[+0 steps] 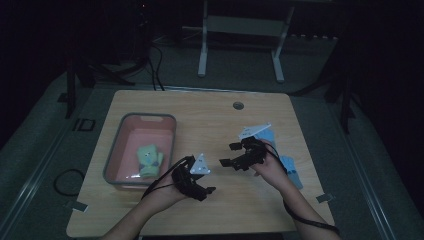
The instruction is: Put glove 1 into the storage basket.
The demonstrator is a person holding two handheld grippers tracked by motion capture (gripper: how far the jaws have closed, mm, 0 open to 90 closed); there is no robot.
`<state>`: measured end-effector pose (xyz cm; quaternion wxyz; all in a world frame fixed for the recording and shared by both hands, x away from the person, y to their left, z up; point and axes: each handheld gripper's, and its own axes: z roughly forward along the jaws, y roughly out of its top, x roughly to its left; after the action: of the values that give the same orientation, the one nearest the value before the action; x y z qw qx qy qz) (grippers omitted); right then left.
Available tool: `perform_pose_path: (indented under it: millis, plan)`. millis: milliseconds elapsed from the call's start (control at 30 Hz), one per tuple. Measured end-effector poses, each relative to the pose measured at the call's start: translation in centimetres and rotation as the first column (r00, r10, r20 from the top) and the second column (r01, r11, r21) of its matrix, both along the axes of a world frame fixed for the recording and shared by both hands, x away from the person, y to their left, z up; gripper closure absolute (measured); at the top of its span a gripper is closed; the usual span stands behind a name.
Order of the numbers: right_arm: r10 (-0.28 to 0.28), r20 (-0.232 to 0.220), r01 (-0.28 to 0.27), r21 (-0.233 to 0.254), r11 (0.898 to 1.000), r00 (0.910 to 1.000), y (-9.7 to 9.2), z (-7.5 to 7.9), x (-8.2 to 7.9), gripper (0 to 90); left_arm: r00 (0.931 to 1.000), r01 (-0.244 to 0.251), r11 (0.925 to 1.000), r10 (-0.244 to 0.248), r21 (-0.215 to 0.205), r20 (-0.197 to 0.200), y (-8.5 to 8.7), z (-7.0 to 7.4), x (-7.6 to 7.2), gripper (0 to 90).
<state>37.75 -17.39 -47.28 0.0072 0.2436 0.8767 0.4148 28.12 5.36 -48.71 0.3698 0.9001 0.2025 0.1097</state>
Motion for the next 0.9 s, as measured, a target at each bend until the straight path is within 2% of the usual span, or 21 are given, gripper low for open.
perform_pose_path:
  millis: [67, 133, 200, 267, 300, 433, 533, 633, 733, 800, 867, 900]
  plan:
    - [-0.007, -0.006, 0.007, 0.004, 1.0, 1.0, -0.6, -0.3, -0.3, 16.9, 1.0, 0.009, 0.9999, -0.009, -0.014, 0.003, -0.4, -0.5, -0.2, 22.3]
    - [-0.012, -0.013, 0.012, 0.009, 1.0, 0.9998, -1.1, -0.8, -0.6, 15.5, 1.0, 0.006, 1.0, -0.006, -0.005, 0.002, -0.9, -1.2, -0.2, 15.1]
    - [-0.021, -0.016, 0.021, 0.01, 1.0, 0.9997, -1.6, -1.3, -0.9, 15.4, 0.9998, -0.002, 1.0, 0.002, 0.0, 0.019, -1.2, -2.0, -0.4, 13.9]
    - [-0.032, -0.007, 0.032, 0.009, 0.999, 0.9995, -2.1, -1.8, -1.2, 15.3, 0.9999, -0.001, 0.9996, 0.0, -0.028, -0.015, -1.4, -2.8, -0.4, 11.8]
    - [-0.033, -0.01, 0.033, 0.009, 0.999, 0.9994, -2.4, -2.1, -1.4, 15.2, 0.9998, -0.001, 0.9996, 0.001, -0.027, -0.022, -1.5, -3.1, -0.4, 9.5]
    - [-0.042, -0.028, 0.042, 0.006, 0.999, 0.9987, -3.2, -3.0, -2.0, 14.5, 0.9997, -0.011, 0.9998, 0.011, -0.014, -0.023, -1.7, -4.5, -0.7, 2.6]
    - [-0.046, -0.038, 0.047, 0.009, 0.999, 0.9982, -3.7, -3.7, -2.5, 14.1, 0.9993, -0.03, 0.9986, 0.029, -0.043, -0.023, -1.5, -5.3, -0.9, 2.5]
    - [-0.06, -0.036, 0.06, 0.016, 0.998, 0.9976, -4.2, -4.3, -3.0, 13.8, 0.9982, -0.056, 0.9969, 0.057, -0.055, 0.016, -1.3, -6.0, -1.4, 2.6]
    - [-0.073, -0.034, 0.073, 0.015, 0.997, 0.9968, -4.8, -4.9, -3.4, 13.6, 0.9967, -0.072, 0.9949, 0.075, -0.07, 0.031, -1.0, -6.3, -1.6, 2.6]
    - [-0.082, -0.031, 0.083, 0.014, 0.996, 0.9961, -5.2, -5.2, -3.6, 13.6, 0.9949, -0.084, 0.9945, 0.088, -0.062, 0.051, -0.8, -6.5, -1.7, 2.6]
    - [-0.092, -0.027, 0.092, 0.004, 0.996, 0.9954, -5.4, -5.4, -3.8, 13.4, 0.9941, -0.089, 0.9938, 0.093, -0.066, 0.056, -0.6, -6.7, -1.8, 2.6]
    - [-0.11, -0.018, 0.11, -0.008, 0.994, 0.9938, -5.3, -5.5, -3.9, 13.5, 0.9919, -0.098, 0.9924, 0.103, -0.074, 0.074, -0.4, -6.7, -2.0, 2.6]
